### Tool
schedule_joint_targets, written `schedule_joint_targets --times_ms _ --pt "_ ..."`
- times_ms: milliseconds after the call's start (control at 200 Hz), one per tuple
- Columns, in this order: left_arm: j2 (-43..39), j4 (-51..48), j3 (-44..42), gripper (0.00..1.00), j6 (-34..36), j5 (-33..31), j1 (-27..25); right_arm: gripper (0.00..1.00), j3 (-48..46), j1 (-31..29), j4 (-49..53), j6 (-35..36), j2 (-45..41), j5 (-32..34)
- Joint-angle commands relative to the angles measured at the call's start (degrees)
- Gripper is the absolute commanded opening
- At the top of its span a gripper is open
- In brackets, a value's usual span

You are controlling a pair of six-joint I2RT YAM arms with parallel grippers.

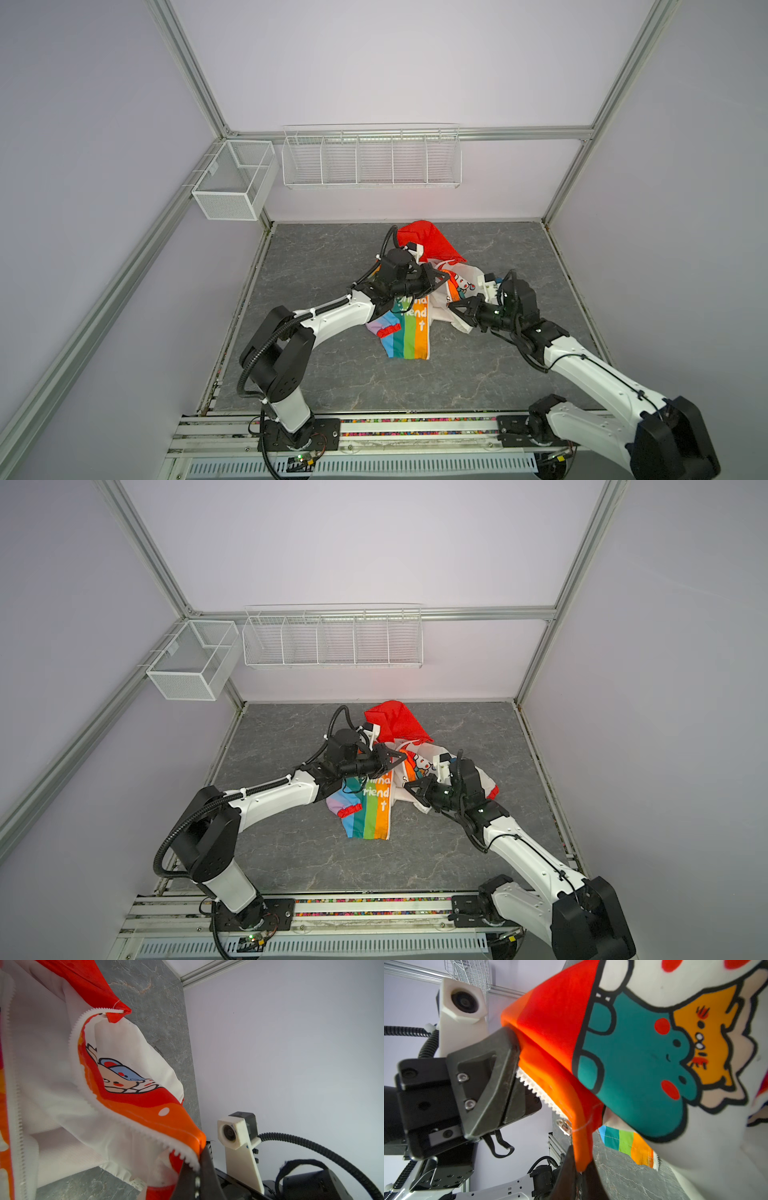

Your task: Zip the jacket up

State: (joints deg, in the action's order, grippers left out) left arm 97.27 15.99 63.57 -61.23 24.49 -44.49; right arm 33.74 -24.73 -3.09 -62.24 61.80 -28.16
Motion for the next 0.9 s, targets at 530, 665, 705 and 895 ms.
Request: schedule_joint_targets --times_ms 530,665,705,895 --pt "-2.0 11.8 -4.8 0.19 -4.9 1.2 0.9 0.06 1.9 0.1 3.8 -2.0 0.8 -1.9" --pt "-0.4 17.1 -6.4 0.32 -9.6 4.4 0.0 0.06 1.9 0.1 3.2 -2.1 1.0 -2.1" --pt "0.0 17.9 -6.6 0.33 -10.4 4.8 -0.4 0.06 1.8 0.1 3.1 -2.1 0.9 -2.1" --pt "2.1 20.6 -8.0 0.36 -13.1 5.6 -2.1 0.06 1.5 0.1 3.3 -2.0 0.1 -1.8"
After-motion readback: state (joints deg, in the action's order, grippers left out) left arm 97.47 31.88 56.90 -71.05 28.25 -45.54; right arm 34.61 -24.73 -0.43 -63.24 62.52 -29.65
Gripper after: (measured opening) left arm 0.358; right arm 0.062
